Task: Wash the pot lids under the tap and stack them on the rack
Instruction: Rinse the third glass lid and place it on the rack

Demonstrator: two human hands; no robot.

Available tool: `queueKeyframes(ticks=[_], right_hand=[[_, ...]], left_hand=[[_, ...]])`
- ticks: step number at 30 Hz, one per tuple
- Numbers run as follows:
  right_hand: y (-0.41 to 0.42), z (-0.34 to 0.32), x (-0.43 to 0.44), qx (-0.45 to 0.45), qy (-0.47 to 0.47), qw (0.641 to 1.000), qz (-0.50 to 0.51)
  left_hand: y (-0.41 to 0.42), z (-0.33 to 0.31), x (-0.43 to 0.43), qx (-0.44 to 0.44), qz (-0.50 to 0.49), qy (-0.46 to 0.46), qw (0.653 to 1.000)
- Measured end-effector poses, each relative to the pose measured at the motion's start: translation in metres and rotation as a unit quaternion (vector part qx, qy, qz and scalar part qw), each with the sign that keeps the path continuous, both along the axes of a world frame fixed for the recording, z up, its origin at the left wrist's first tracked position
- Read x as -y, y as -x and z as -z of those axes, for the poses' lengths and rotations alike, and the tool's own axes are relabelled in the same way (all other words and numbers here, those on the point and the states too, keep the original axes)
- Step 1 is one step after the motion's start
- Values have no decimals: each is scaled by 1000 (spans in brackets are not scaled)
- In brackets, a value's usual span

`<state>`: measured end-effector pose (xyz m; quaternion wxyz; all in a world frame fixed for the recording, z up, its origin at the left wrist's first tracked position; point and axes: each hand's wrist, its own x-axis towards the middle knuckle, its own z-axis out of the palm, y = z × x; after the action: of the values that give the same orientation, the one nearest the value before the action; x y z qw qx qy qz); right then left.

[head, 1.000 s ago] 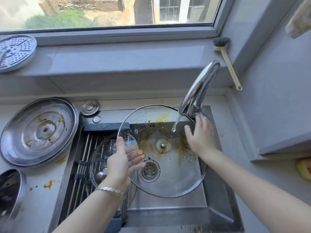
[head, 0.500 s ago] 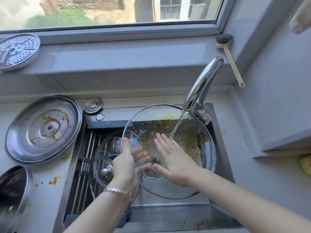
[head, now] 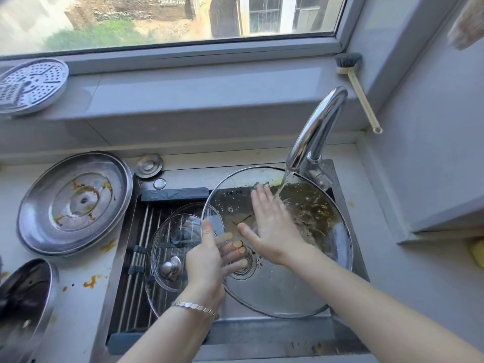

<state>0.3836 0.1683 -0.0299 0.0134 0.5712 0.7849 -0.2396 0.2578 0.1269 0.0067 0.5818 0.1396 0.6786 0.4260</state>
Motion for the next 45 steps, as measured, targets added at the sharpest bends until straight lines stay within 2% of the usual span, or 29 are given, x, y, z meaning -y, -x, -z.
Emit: queueKeyframes(ticks=[3,7,8,12,13,16,17,20,21,26,30,35,37,42,45], right_hand=[[18,-1,3,-13,-16,996,-90],[6,-2,-17,25,5,999,46],[9,-1,-16,16,-1,999,40],[35,0,0,-47,-16,992,-112],[33,2,-3,-44,-16,994,-98],[19,3,-15,-23,-10,999,45],[20,3,-14,-31,-17,998,45],[35,0,-10,-59,-41,995,-67],[34,0,-12,-53,-45,995,-77],[-11,16,-28,10,-28,998,64],[-39,31,-8,50,-4,992,116],[-28,29,52,-10,58,997,60],[-27,29,55,-6,67,996,49],[-45,33,9,34,6,987,157],[-30,31,8,18,-3,981,191]], left_hand=[[1,-1,3,-1,-3,0,1000],[5,0,6,-19,10,1,1000],[5,1,6,-22,8,-1,1000],[4,3,5,-21,-6,1,1000],[5,4,5,-20,-7,2,1000],[5,3,5,-22,3,3,1000],[4,3,5,-22,5,1,1000],[2,0,4,-17,9,-4,1000],[3,1,3,-18,7,-5,1000],[11,-1,2,-35,-18,-9,999],[16,-3,-3,-58,-46,-24,997],[22,2,-7,-97,-55,-29,993],[21,4,-5,-94,-52,-25,994],[15,2,0,-79,-49,-35,995],[12,1,-2,-68,-48,-43,996]])
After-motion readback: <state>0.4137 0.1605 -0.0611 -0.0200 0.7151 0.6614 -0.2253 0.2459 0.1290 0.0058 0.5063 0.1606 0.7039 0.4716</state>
